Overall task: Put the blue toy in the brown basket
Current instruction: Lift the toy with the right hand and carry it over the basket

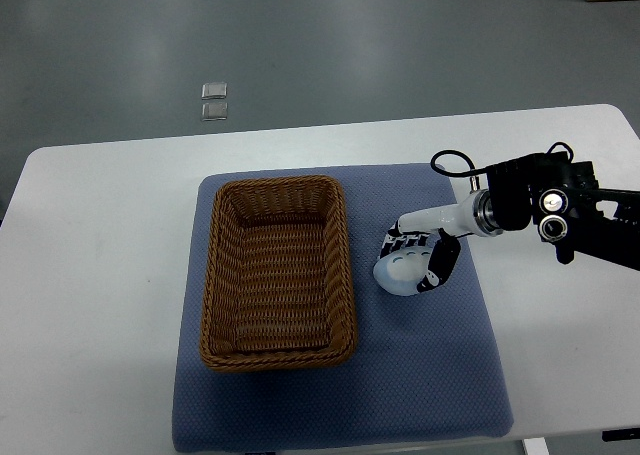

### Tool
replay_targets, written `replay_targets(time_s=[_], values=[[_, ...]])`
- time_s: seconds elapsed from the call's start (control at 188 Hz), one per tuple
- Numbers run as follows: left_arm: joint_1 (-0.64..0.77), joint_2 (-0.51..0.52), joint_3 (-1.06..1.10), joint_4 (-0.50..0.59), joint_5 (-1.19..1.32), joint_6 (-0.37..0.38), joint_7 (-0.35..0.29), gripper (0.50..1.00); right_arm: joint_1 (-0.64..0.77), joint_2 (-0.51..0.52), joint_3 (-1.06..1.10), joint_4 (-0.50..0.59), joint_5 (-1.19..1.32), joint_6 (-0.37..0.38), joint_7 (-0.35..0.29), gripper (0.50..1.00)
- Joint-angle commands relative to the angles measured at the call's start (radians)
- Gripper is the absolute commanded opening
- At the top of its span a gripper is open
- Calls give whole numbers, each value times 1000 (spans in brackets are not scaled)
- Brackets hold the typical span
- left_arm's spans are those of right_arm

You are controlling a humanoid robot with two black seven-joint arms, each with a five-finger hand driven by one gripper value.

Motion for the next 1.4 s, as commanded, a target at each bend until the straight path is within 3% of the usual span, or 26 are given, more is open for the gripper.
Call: replay_targets(time_s=[0.0, 0.08, 0.133, 0.315, 0.816, 1.019, 1.195, 1.392], values=[[0, 0, 0, 0, 0, 0, 0, 1000, -1, 0, 0, 0, -7, 4, 0, 684], [0, 0, 0, 0, 0, 0, 0, 1000, -1, 0, 0, 0, -16, 7, 0, 560], [0, 0, 0, 0, 0, 0, 0, 1000, -1, 0, 0, 0, -16, 9, 0, 539], [0, 0, 0, 0, 0, 0, 0, 1000, 19, -18, 8, 0, -11, 12, 0, 541], [0, 0, 0, 0, 0, 0, 0, 1000, 265, -40, 20, -11, 19, 1, 15, 552], [0, 0, -1, 0, 0, 0, 0, 1000, 322, 94, 21, -100, 53, -39, 32, 554], [0, 0, -1, 0, 0, 0, 0, 1000, 312, 252, 23, -195, 62, -114, 38, 554], [0, 0, -1, 0, 0, 0, 0, 1000, 288, 380, 21, -247, 58, -146, 38, 556]])
